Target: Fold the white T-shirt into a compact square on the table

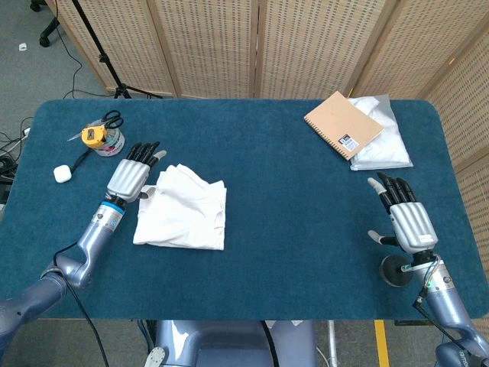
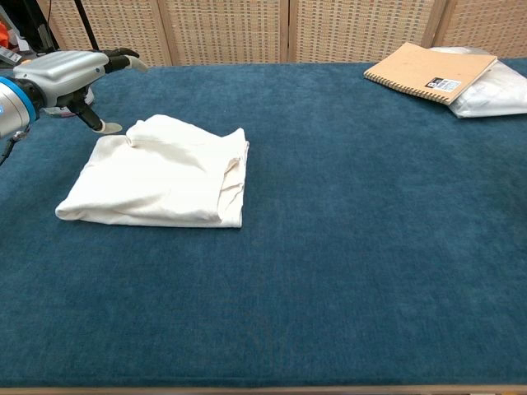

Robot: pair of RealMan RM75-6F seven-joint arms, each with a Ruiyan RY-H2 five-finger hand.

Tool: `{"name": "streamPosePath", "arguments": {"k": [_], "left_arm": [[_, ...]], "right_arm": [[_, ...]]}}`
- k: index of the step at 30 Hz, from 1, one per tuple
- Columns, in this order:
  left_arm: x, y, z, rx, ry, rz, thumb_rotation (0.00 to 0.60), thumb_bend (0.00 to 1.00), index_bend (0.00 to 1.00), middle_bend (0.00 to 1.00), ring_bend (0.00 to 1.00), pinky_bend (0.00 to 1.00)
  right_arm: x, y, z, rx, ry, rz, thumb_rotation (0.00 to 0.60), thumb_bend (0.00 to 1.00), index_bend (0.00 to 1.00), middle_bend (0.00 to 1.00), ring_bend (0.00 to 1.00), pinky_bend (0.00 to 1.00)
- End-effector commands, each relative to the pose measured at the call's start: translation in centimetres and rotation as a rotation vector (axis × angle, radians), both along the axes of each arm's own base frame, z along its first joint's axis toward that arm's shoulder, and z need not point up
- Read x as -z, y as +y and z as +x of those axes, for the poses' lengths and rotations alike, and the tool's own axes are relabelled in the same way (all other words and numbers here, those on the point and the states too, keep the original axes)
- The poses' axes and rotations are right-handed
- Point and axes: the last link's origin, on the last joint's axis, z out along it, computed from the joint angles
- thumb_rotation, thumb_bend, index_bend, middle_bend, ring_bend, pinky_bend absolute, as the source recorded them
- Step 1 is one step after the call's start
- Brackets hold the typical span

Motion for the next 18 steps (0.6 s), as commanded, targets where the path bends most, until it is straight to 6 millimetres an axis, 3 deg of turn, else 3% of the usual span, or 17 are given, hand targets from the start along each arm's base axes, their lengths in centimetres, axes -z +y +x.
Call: {"name": "streamPosePath", "arguments": {"k": [1, 11, 18], "left_arm": [[0.6, 0.5, 0.6, 0.000, -0.003, 0.003, 0.600, 0.25, 0.01, 0.00, 0.00, 0.00], [4.3, 1.6, 2.9, 0.013, 0.049, -0.020, 0.600, 0.25, 0.02, 0.00, 0.00, 0.00], [5.7, 2.2, 4.2, 0.027, 0.081, 0.001, 0.600, 0.26, 0.02, 0.00, 0.00, 0.00]], "right_arm": [[0.0, 0.0, 0.0, 0.002, 0.000, -0.003, 0.600, 0.10, 0.00, 0.00, 0.00, 0.00], [-0.1, -0.4, -0.5, 0.023, -0.002, -0.004, 0.600, 0.10, 0.00, 0.00, 0.00, 0.00], [-0.4, -0.6, -0.7, 0.033, -0.010, -0.013, 0.600, 0.10, 0.00, 0.00, 0.00, 0.00]]}}
